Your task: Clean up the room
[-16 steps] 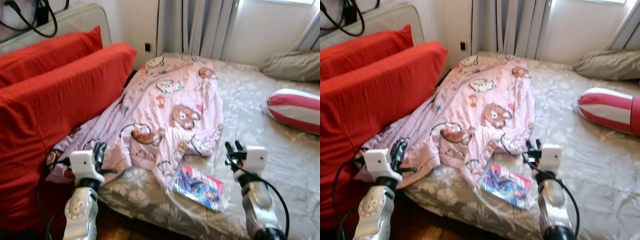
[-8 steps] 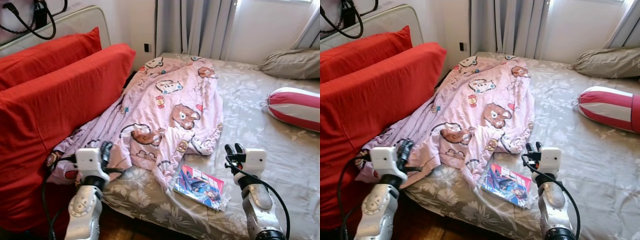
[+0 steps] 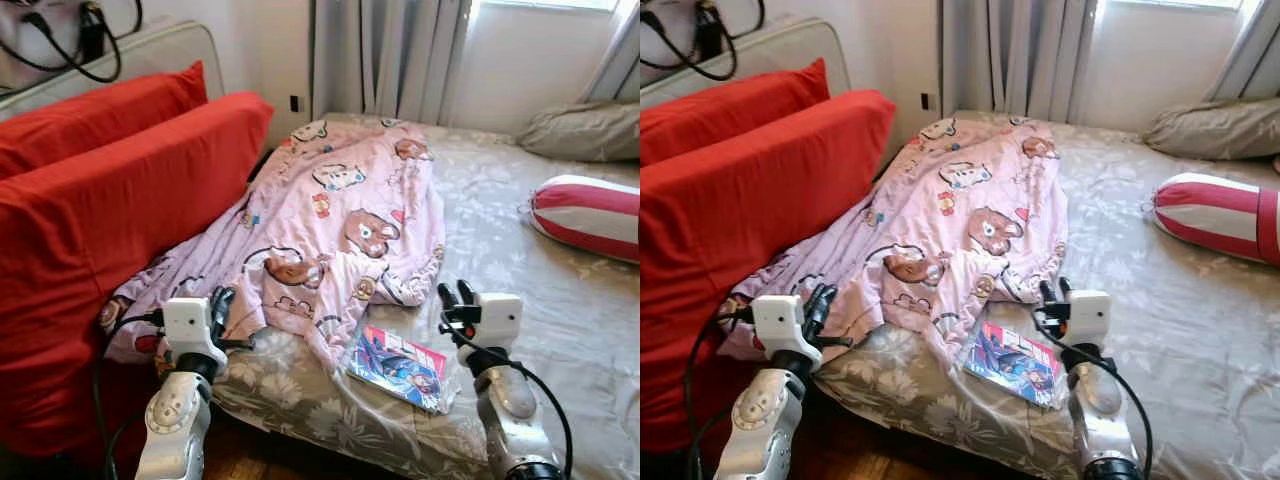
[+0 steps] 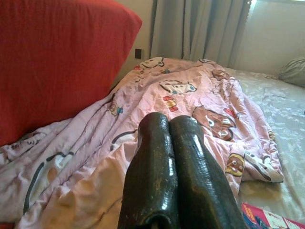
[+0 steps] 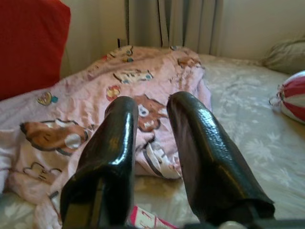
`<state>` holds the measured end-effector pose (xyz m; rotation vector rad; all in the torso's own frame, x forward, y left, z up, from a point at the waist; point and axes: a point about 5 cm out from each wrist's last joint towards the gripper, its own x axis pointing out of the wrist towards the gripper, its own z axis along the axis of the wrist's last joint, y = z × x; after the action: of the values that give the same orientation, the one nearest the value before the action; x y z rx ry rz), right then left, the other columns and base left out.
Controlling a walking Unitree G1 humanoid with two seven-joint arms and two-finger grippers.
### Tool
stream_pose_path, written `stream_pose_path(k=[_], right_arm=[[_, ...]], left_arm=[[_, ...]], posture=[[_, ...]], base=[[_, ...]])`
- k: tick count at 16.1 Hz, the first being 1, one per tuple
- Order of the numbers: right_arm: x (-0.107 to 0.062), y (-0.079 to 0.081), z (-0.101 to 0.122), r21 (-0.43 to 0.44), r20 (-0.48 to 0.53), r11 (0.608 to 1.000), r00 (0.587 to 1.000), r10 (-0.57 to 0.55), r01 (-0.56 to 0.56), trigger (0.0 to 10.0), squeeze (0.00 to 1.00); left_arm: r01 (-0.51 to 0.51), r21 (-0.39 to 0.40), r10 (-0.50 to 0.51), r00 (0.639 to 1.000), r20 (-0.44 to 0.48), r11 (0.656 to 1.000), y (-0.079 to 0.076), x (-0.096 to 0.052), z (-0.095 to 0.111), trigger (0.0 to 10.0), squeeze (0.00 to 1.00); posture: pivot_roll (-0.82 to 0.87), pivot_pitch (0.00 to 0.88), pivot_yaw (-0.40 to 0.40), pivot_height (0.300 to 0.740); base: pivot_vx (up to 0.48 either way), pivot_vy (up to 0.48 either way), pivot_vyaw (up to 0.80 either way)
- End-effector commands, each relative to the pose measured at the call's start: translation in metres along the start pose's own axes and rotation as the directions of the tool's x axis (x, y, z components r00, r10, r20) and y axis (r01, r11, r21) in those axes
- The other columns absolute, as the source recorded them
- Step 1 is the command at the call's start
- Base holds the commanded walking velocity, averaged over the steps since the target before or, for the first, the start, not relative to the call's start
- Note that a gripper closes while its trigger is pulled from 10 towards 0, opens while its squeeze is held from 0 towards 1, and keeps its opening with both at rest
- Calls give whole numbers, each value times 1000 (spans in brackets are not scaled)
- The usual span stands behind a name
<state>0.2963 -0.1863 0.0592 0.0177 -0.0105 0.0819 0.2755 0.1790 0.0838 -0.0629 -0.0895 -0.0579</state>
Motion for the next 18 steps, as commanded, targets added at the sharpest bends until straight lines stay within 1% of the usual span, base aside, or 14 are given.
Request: stream_pose_path(k=[1, 2, 3, 4, 5, 7, 9, 13, 15, 18], right_arm=[[1, -2, 3, -11, 2, 1000, 1000, -16, 16, 10000, 0], [0, -3, 2, -21, -9, 999, 1000, -28, 28, 10000, 0], [0, -5, -1, -8, -35, 998, 998, -55, 55, 10000, 0], [-1, -4, -2, 2, -38, 998, 997, -69, 69, 10000, 0], [-4, -1, -1, 2, -27, 998, 998, -59, 60, 10000, 0], [-6, 1, -1, 11, -15, 999, 998, -53, 53, 10000, 0], [-7, 1, -4, 8, -37, 998, 998, -59, 59, 10000, 0], [-8, -2, -4, -10, -53, 998, 996, -70, 70, 10000, 0], [-9, -2, -5, -11, -62, 998, 996, -67, 66, 10000, 0], [-10, -1, -7, -9, -75, 998, 995, -60, 60, 10000, 0]], left_arm=[[-3, -10, 3, 1000, 2, 1000, 0, -1, 2, 10000, 0], [-5, -11, 5, 1000, 2, 1000, 0, -1, 2, 10000, 0], [-7, -14, 7, 1000, 1, 1000, -1, -2, 2, 10000, 0], [-5, -16, 5, 1000, -1, 1000, -2, -2, 1, 10000, 0], [-4, -17, 4, 1000, -2, 1000, -2, -3, 1, 10000, 0], [-2, -17, 2, 1000, -6, 1000, -2, -3, 1, 10000, 0], [-6, -7, 6, 1000, -13, 1000, 0, -4, 0, 10000, 0], [0, -13, 0, 1000, -23, 1000, -3, -7, -2, 10000, 0], [26, 19, -25, 999, -39, 999, -5, -7, -3, 10000, 0], [22, 4, -21, 999, -46, 1000, -5, -9, -5, 10000, 0]], posture=[[23, 0, -7, 691], [21, 0, -7, 691], [22, 0, -7, 691], [22, 0, -4, 676], [22, 0, -4, 666], [24, 0, -3, 666], [22, 0, -2, 666], [21, 0, -3, 666], [25, 0, -3, 666], [26, 0, -3, 666]], base=[[0, 0, 0], [0, 0, 0], [0, 0, 0], [0, 0, 0], [0, 0, 0], [0, 0, 0], [0, 0, 0], [0, 0, 0], [0, 0, 0], [0, 0, 0]])
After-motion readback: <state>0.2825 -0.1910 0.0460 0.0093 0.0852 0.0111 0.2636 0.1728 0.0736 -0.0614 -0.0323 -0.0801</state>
